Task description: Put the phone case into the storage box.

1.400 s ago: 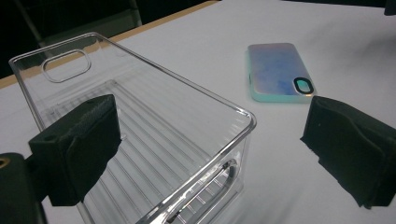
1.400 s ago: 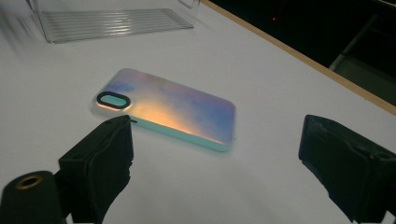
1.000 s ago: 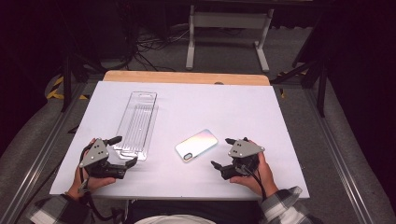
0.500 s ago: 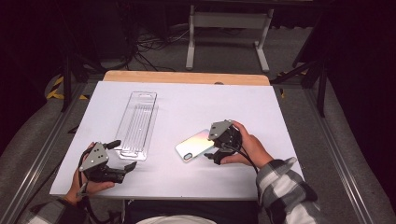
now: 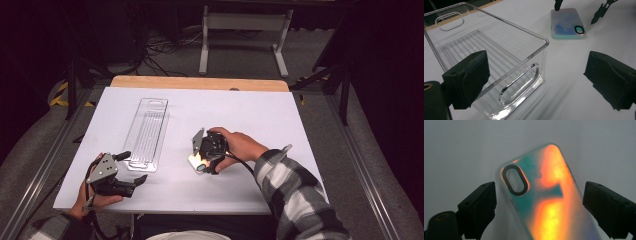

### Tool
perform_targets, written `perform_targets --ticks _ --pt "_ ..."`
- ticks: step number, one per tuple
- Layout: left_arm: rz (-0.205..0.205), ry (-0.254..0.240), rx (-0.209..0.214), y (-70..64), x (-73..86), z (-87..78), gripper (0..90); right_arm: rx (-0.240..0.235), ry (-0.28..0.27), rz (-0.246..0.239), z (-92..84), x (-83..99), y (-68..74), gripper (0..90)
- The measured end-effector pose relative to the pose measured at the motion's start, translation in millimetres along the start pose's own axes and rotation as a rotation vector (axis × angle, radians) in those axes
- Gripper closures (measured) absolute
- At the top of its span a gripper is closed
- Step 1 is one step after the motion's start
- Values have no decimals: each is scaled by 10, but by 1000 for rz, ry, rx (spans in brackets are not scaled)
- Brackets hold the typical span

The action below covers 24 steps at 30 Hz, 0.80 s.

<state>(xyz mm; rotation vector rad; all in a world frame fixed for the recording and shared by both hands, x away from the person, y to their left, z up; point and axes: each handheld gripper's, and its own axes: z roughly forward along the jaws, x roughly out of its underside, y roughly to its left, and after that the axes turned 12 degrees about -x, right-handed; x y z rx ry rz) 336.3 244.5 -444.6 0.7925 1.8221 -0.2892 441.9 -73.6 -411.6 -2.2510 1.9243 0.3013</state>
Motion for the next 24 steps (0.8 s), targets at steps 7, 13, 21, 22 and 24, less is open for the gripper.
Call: perform_targets --ticks 7,13,21,22,24 --pt "-1 3 13 -2 5 5 65 -53 47 -64 112 -139 -126 124" --pt "2 8 15 1 11 8 65 -134 130 -110 198 -195 -221 96" --pt "4 8 16 -8 12 1 64 -219 142 -133 296 -236 -368 86" --pt "3 7 17 -8 12 2 64 -225 156 -141 290 -248 -375 90" --pt "-2 8 24 -9 13 8 64 -226 160 -155 289 -262 -380 114"
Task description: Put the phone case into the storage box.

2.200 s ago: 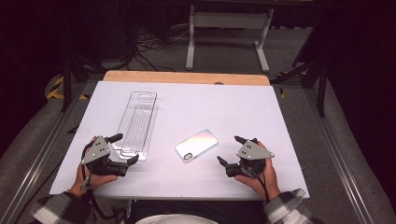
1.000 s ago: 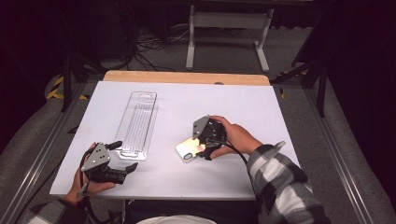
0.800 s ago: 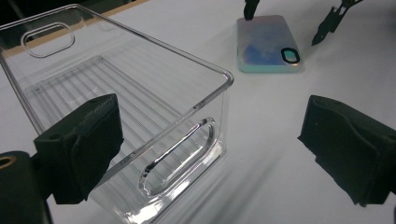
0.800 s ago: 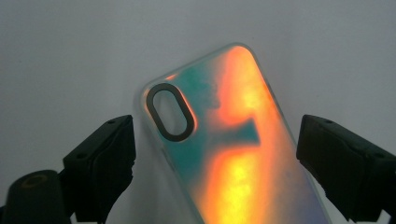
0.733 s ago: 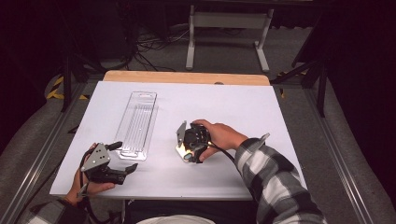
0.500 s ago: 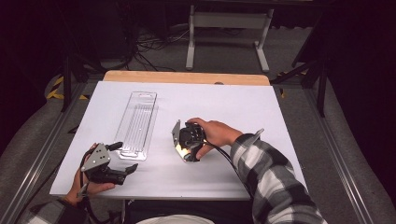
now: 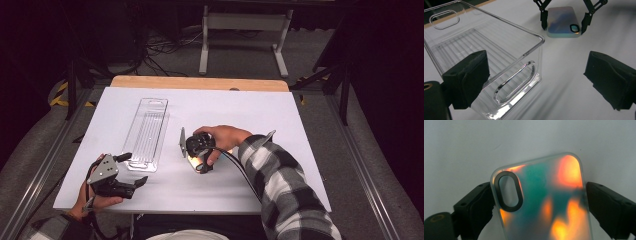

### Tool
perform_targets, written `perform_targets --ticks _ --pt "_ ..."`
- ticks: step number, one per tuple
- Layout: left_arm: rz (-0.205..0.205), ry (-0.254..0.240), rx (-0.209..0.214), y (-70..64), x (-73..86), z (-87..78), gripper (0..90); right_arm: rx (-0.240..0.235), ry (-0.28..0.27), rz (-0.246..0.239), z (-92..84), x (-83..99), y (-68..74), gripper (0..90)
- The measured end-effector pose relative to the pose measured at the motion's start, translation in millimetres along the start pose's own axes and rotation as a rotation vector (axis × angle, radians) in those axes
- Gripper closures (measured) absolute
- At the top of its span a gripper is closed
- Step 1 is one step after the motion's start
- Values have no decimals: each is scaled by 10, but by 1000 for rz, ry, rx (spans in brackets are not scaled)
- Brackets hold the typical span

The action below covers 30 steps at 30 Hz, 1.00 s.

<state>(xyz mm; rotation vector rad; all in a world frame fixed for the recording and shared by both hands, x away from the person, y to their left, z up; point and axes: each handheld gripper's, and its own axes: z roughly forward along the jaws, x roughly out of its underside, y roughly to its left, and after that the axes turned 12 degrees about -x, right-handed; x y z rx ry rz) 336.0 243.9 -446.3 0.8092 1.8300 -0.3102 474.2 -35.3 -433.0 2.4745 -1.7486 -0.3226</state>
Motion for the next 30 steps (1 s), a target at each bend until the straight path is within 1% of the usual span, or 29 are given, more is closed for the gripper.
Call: perform_targets --ticks 3,5,11,12,15,16,18,19,20,24,25,28,29,30 --pt "11 -1 -7 4 -4 2 64 7 -4 -20 -18 1 14 162" --pt "8 0 -4 1 -4 3 64 8 -4 -27 -18 2 22 164" --pt "13 0 0 -7 -10 8 67 46 -26 -33 -43 27 85 170" --pt "12 -2 -4 -8 -10 10 67 60 -39 -31 -63 36 107 171" --pt "13 -2 -6 -2 -15 3 67 84 -80 -25 -156 70 159 171" --pt "12 -5 -8 -1 -17 2 67 89 -92 -11 -178 83 183 172" --pt "10 -9 -10 -2 -21 -3 67 111 -133 -6 -247 122 228 172" --pt "8 -10 -11 -6 -23 -6 68 124 -158 -13 -293 148 253 172" --pt "8 -9 -13 -8 -25 -6 67 142 -185 -7 -345 181 289 172" --pt "14 -10 -17 -12 -29 -6 68 212 -319 19 -511 316 427 173" --pt "12 -12 -19 -11 -30 -8 68 212 -319 19 -511 316 427 173" --pt "11 -19 -23 -1 -34 -20 68 282 -443 34 -619 443 560 172" --pt "10 -21 -24 1 -36 -24 68 319 -483 42 -653 486 591 172" --pt "9 -23 -24 0 -40 -26 68 342 -529 67 -682 532 624 172"
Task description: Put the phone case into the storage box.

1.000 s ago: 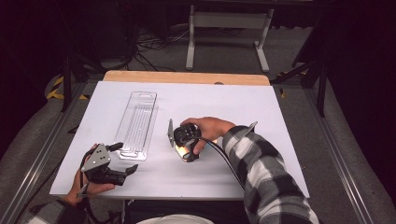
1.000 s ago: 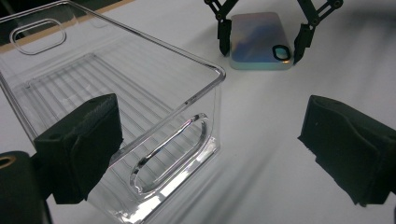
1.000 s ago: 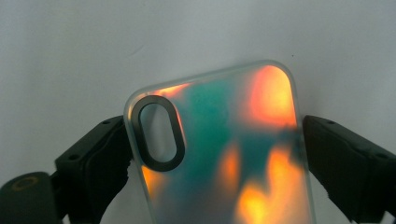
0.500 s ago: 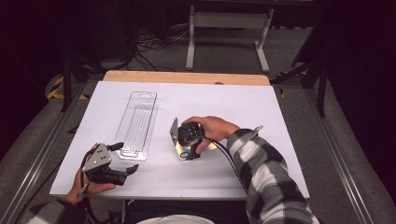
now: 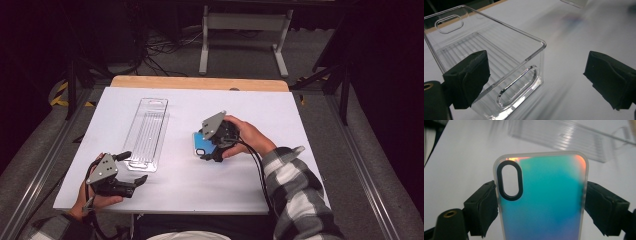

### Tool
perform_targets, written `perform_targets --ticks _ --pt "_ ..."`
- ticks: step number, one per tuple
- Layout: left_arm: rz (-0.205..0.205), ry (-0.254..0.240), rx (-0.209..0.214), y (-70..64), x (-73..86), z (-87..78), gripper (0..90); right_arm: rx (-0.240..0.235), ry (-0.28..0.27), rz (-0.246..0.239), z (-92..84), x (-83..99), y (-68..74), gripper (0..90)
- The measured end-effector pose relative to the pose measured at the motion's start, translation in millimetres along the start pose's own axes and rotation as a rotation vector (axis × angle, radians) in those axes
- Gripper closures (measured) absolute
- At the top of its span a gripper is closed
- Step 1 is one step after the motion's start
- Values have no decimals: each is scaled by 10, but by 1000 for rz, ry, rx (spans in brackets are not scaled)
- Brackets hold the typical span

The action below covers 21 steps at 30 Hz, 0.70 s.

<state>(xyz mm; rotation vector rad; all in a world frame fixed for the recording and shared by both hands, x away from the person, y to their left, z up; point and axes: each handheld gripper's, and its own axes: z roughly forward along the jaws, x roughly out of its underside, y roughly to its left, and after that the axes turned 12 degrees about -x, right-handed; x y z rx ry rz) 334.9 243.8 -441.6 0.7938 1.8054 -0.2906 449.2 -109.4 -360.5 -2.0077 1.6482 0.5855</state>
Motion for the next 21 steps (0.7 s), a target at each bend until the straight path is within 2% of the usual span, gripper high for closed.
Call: perform_targets --ticks 2,4,11,18,21 --pt "3 3 -3 3 -7 -4 68 72 -86 36 -94 53 43 172" --pt "5 -1 -12 0 -12 0 69 123 -132 60 -141 89 77 172" --pt "1 1 -11 -14 -16 13 70 299 -298 205 -235 184 211 171" --pt "-7 -3 -4 -13 -18 16 76 402 -370 286 -233 210 290 171" --pt "-6 -4 -4 -30 -29 29 82 420 -397 314 -232 213 310 171"
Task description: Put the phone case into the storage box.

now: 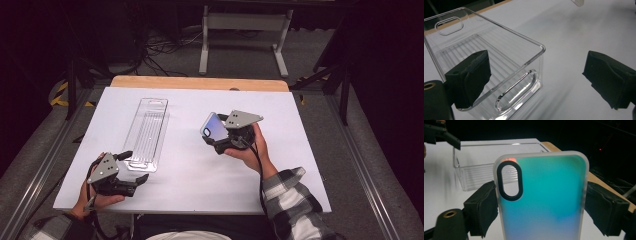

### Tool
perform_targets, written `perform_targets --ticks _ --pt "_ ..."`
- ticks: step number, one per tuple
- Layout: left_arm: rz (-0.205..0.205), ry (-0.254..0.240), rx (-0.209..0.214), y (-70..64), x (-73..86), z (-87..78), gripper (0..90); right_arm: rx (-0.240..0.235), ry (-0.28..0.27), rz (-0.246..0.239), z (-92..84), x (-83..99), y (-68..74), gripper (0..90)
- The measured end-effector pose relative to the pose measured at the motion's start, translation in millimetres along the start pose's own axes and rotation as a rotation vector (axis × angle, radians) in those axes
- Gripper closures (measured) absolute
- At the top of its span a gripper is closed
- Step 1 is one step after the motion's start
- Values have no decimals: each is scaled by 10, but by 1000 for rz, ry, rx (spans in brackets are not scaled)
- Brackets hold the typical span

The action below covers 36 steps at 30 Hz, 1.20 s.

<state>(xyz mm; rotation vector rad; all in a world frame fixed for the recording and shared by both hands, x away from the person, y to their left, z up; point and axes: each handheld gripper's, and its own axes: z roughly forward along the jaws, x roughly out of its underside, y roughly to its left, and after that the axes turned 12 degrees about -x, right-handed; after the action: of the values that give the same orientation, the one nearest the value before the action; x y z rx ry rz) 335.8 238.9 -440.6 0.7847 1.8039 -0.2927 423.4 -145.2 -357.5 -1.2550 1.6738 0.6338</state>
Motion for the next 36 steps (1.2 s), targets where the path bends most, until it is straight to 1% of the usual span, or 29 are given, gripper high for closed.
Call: perform_targets --ticks 2,3,4,5,6,7,8,9,10,11,13,16,17,18,21,22,23,24,25,26,27,28,29,30,31,32,34,35,36 --pt "-3 -7 0 -16 -18 2 90 22 -21 22 -7 4 32 172" --pt "-4 -9 2 -14 -30 2 92 32 -30 27 -10 4 52 171" --pt "-19 -16 7 -26 -53 9 96 43 -33 28 -9 3 66 171" --pt "-23 -28 7 -34 -74 20 100 59 -41 29 -12 0 96 171" --pt "-23 -28 7 -34 -74 20 108 69 -54 37 -17 0 116 171" --pt "-24 -36 13 -51 -116 36 108 69 -54 37 -17 0 116 171" --pt "-26 -44 12 -68 -148 47 120 70 -79 57 -24 -1 128 171" --pt "-27 -52 20 -78 -183 60 128 60 -97 70 -31 -1 134 171" --pt "-27 -55 26 -88 -222 76 131 71 -106 74 -32 -1 142 172" --pt "-36 -60 20 -108 -257 101 134 77 -103 74 -27 -5 153 171" --pt "-45 -65 37 -137 -336 160 134 91 -105 71 -12 -9 184 172" --pt "-48 -71 53 -199 -425 245 115 98 -112 71 7 -16 229 171" --pt "-56 -77 59 -228 -457 270 115 100 -114 72 16 -18 244 171" --pt "-47 -84 65 -259 -502 300 115 99 -119 73 22 -17 258 171" --pt "-37 -98 76 -337 -605 374 113 111 -137 76 31 -20 295 171" --pt "-37 -103 79 -360 -627 397 112 123 -149 76 29 -20 310 171" --pt "-23 -106 86 -383 -676 441 112 126 -153 77 30 -21 317 172" --pt "-23 -106 86 -383 -676 441 111 130 -166 80 32 -20 334 171" --pt "-19 -113 80 -395 -705 478 111 130 -166 80 32 -20 334 171" --pt "-26 -114 85 -408 -739 528 111 136 -173 80 33 -20 345 171" --pt "-30 -116 100 -428 -773 581 111 133 -180 84 41 -20 358 172" --pt "-33 -118 101 -456 -794 616 112 139 -187 87 53 -19 375 171" --pt "-22 -119 110 -476 -816 647 114 138 -192 90 62 -18 384 171" --pt "-20 -119 114 -502 -836 677 116 135 -194 93 71 -17 393 171" --pt "-20 -119 114 -502 -836 677 121 142 -200 97 80 -15 406 171" --pt "-15 -120 112 -537 -859 715 121 142 -200 97 80 -15 406 171" --pt "-15 -119 131 -596 -895 789 145 142 -211 108 99 -9 428 171" --pt "-14 -118 121 -654 -923 838 181 156 -217 113 112 -8 450 171" --pt "-14 -118 121 -654 -923 838 195 156 -217 113 112 -8 450 171"
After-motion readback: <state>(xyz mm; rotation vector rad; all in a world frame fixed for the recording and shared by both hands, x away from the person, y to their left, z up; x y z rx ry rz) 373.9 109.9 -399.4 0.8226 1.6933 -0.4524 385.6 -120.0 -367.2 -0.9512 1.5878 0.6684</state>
